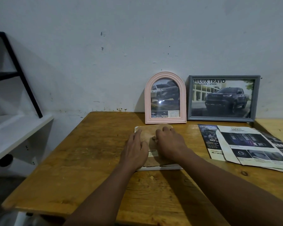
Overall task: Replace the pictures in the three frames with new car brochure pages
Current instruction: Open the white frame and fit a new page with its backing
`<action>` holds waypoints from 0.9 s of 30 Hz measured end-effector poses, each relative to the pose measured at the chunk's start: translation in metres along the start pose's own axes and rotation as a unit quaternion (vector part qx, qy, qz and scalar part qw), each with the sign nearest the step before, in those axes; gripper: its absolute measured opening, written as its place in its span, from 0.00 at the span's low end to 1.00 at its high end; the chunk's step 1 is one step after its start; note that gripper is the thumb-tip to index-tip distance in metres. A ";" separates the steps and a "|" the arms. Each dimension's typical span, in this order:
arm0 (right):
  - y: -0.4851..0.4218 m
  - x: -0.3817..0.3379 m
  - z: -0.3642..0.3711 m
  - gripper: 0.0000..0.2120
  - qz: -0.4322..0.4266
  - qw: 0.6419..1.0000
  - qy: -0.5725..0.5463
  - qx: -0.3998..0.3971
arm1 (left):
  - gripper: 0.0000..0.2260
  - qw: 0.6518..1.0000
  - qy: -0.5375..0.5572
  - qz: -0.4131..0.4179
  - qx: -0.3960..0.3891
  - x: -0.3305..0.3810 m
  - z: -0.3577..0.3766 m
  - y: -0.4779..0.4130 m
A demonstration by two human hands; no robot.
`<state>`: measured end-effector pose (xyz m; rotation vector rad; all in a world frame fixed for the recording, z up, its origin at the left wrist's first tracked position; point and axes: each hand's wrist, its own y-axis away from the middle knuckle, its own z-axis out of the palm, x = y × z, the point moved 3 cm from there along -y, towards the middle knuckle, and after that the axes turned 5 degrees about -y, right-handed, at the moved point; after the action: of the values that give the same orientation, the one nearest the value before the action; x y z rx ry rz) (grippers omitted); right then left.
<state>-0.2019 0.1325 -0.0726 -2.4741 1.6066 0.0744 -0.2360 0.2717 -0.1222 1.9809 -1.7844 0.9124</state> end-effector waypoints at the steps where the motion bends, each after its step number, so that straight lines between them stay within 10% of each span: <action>1: -0.001 0.003 0.000 0.18 -0.003 1.000 -0.022 0.004 | 0.30 1.000 -0.005 0.001 0.001 0.000 0.000 -0.001; 12: -0.001 0.043 0.026 0.17 0.101 0.973 -0.204 0.029 | 0.28 0.999 -0.023 -0.024 0.007 -0.004 -0.005 -0.010; 27: -0.017 0.047 0.015 0.23 0.084 0.985 -0.146 0.018 | 0.21 0.986 -0.164 0.011 0.005 0.008 -0.013 -0.022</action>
<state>-0.1664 0.1000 -0.0923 -2.1723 1.6643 0.4079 -0.2174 0.2769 -0.1035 2.2247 -1.9780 0.6286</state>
